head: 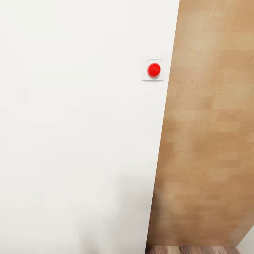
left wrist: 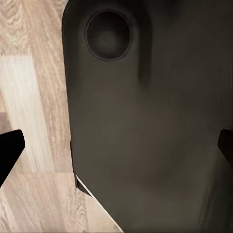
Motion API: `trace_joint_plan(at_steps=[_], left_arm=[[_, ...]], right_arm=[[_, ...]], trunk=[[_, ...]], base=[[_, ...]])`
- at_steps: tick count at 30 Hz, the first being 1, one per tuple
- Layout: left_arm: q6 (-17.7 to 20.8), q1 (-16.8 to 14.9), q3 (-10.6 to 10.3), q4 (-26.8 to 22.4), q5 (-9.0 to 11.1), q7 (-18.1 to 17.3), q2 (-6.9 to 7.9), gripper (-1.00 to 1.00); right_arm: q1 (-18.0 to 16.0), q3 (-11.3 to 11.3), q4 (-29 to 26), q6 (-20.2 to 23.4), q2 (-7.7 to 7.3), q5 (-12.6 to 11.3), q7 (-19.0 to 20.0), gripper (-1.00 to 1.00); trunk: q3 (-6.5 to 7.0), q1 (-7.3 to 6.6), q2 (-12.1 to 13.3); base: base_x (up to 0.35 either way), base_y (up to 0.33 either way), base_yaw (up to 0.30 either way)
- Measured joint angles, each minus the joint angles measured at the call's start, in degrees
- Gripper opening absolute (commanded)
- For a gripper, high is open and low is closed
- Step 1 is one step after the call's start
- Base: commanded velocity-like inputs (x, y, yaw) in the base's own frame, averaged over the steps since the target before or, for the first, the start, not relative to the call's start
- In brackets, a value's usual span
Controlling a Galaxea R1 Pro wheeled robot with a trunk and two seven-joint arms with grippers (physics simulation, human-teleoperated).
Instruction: Put all the toys in the child's room - the three board games (two on the bed and one on the table), the two jigsaw puzzles on the table, and the tennis ball on the table - inside the toy box on the table in the child's room.
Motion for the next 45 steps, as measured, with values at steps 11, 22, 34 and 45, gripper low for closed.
trace_joint_plan(at_steps=[11,22,34,45], left_arm=[[0.7,0.1,0.2,-1.2,0.2,0.2,-0.5,1.0],[0.8,0.1,0.2,-1.2,0.2,0.2,-0.52,1.0],[0.8,0.1,0.2,-1.2,0.2,0.2,-0.52,1.0],[0.7,0.1,0.2,-1.2,0.2,0.2,-0.52,1.0]], right_arm=[[0.0,-0.4,0.1,0.2,2.56,-0.3,-0.2,1.0],[0.0,-0.4,0.1,-1.0,3.05,-0.2,-0.3,1.0],[0.0,-0.3,0.1,-1.1,3.07,-0.2,-0.3,1.0],[0.0,-0.3,0.1,-1.1,3.07,-0.2,-0.3,1.0]], trunk=[[0.55,-0.65,1.2],[2.52,-3.07,5.6],[4.68,-5.7,10.4],[6.65,-8.12,14.8]], base=[[0.0,0.0,0.0],[0.0,0.0,0.097],[0.0,0.0,0.266],[0.0,0.0,0.276]])
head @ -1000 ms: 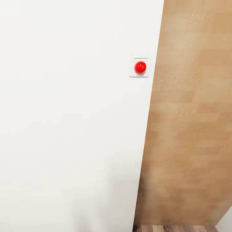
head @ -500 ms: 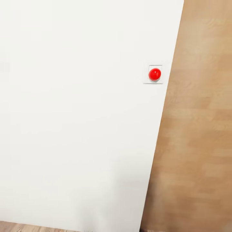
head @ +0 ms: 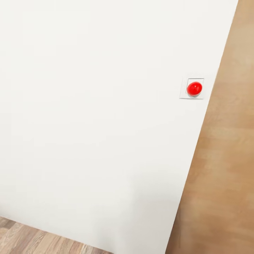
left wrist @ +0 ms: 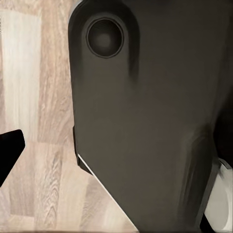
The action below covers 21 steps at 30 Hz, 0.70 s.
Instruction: Put all the toys in the child's room - the three board games (two on the bed and one on the table), the two jigsaw puzzles on the table, and the tennis ball on the table - inside the toy box on the table in the child's room.
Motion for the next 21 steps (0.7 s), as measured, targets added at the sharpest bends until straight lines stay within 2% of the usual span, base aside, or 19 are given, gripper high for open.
trace_joint_plan(at_steps=[21], left_arm=[[0.0,0.0,0.0,0.0,0.0,0.1,0.0,1.0]], right_arm=[[0.0,0.0,0.0,0.0,-0.06,0.0,0.0,1.0]], trunk=[[3.77,-4.61,8.4]], base=[[0.0,0.0,0.277]])
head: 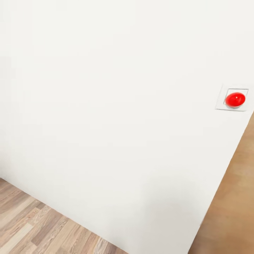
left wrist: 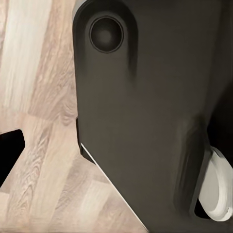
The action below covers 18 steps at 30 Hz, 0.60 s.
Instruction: Put all the toys in the child's room - the three board games (two on the bed and one on the table), the two jigsaw puzzles on the table, and the tennis ball on the table - inside the toy box on the table in the child's room.
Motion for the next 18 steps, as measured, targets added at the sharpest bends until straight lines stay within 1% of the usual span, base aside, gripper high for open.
trace_joint_plan(at_steps=[18], left_arm=[[0.0,0.0,-0.1,-0.1,0.0,0.0,0.0,1.0]], right_arm=[[0.0,0.0,0.0,0.0,0.04,0.1,0.0,1.0]], trunk=[[3.24,-3.96,7.2]], base=[[0.0,0.0,0.276]])
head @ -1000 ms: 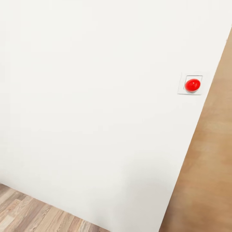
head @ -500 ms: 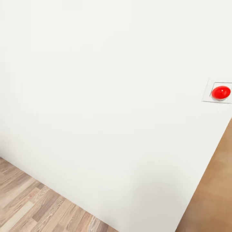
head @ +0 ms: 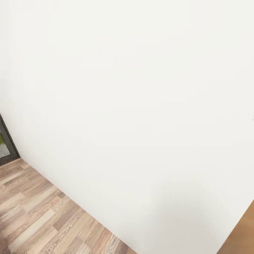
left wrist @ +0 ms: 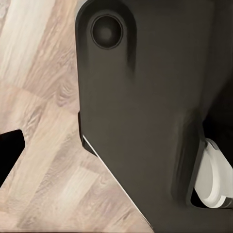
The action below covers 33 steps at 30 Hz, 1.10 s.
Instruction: Put all the toys in the child's room - the three board games (two on the bed and one on the table), the two jigsaw puzzles on the table, and the tennis ball on the table - inside the toy box on the table in the child's room.
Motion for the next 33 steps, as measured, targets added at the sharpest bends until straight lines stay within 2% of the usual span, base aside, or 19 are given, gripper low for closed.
trace_joint_plan(at_steps=[15,24,33], left_arm=[[-0.2,0.0,0.0,0.0,0.0,0.0,0.03,1.0],[-4.1,0.0,0.0,0.0,-0.1,0.0,0.01,1.0],[-4.7,0.0,0.0,0.0,-0.1,0.0,0.07,1.0]], right_arm=[[0.0,0.0,0.0,0.0,0.01,0.0,0.0,1.0],[0.0,0.0,0.0,0.0,0.0,0.0,0.0,1.0],[0.0,0.1,0.0,0.0,0.0,0.0,0.0,1.0]], trunk=[[2.7,-3.3,6.0],[4.31,-5.28,9.6],[5.94,-7.26,13.3]], base=[[0.0,0.0,0.276],[0.0,0.0,0.276],[0.0,0.0,0.277]])
